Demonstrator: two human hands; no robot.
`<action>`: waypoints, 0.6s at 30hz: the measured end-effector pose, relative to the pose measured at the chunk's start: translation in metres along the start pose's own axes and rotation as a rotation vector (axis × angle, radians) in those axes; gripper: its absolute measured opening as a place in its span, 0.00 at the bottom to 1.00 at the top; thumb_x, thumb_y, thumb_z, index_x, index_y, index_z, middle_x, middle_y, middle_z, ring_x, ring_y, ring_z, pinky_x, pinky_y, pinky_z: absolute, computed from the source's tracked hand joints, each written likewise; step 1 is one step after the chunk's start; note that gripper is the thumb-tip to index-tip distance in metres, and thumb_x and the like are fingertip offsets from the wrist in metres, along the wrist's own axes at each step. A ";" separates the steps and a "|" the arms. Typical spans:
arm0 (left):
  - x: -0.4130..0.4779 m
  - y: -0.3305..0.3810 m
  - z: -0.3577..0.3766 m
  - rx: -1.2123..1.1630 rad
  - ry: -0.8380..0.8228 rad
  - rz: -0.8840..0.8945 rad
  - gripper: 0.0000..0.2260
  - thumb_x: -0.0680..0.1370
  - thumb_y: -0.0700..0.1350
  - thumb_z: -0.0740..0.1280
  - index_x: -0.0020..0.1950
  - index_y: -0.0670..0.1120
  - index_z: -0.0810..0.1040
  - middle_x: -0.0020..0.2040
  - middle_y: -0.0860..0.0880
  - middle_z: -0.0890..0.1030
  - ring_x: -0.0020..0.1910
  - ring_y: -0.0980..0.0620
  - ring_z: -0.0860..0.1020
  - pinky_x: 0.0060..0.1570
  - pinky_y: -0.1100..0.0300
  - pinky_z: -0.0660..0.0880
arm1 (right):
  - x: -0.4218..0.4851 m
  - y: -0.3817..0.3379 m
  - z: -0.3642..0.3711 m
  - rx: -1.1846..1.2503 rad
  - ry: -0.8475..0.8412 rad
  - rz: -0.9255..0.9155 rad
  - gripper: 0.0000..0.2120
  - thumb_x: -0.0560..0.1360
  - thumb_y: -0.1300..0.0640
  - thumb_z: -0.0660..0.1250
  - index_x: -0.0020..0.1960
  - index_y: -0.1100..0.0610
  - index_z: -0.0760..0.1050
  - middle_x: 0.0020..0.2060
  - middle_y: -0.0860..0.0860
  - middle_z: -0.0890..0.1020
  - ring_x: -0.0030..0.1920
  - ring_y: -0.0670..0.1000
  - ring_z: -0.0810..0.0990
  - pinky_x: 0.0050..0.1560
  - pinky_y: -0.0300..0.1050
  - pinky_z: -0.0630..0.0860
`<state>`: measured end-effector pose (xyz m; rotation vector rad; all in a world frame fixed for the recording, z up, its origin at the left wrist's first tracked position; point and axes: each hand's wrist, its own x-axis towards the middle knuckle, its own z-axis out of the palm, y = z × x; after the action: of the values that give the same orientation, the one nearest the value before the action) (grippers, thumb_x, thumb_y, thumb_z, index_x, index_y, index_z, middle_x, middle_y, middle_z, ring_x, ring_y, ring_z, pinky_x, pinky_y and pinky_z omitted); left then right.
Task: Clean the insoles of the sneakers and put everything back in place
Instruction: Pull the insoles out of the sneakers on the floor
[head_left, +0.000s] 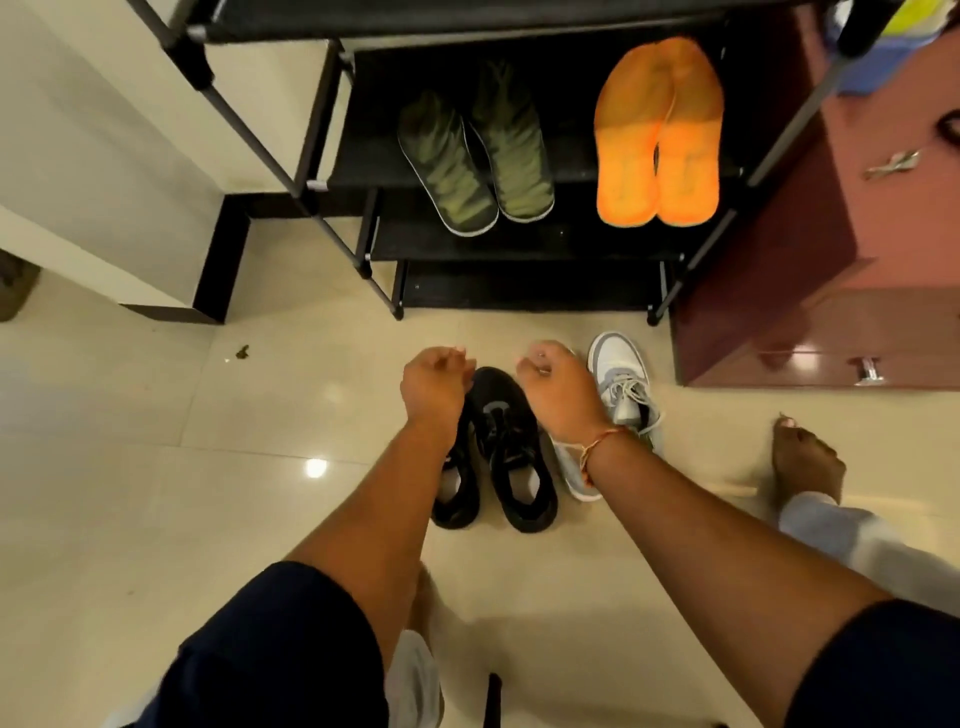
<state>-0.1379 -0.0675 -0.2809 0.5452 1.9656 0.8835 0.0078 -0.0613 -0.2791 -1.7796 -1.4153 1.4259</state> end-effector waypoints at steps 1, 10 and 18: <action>-0.004 0.022 0.003 -0.209 -0.027 -0.003 0.07 0.82 0.48 0.67 0.47 0.46 0.80 0.46 0.45 0.85 0.47 0.47 0.85 0.55 0.53 0.82 | 0.007 -0.017 -0.005 0.101 0.047 -0.009 0.17 0.78 0.45 0.65 0.60 0.55 0.78 0.53 0.53 0.84 0.54 0.55 0.82 0.60 0.51 0.77; 0.003 0.137 0.016 -0.566 -0.133 -0.082 0.12 0.79 0.49 0.71 0.49 0.42 0.73 0.51 0.43 0.79 0.46 0.50 0.81 0.57 0.53 0.81 | 0.085 -0.124 -0.047 0.783 0.170 0.265 0.15 0.80 0.48 0.67 0.50 0.61 0.73 0.44 0.55 0.78 0.43 0.50 0.80 0.41 0.40 0.82; 0.024 0.145 0.031 -0.640 -0.149 -0.146 0.14 0.84 0.36 0.60 0.70 0.36 0.72 0.67 0.41 0.78 0.66 0.45 0.78 0.60 0.64 0.75 | 0.120 -0.124 -0.036 0.900 0.125 0.371 0.07 0.80 0.57 0.68 0.47 0.60 0.75 0.39 0.53 0.80 0.37 0.45 0.79 0.35 0.36 0.80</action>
<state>-0.1186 0.0544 -0.1954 0.0885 1.4531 1.2609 -0.0201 0.1007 -0.2163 -1.4900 -0.2528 1.7061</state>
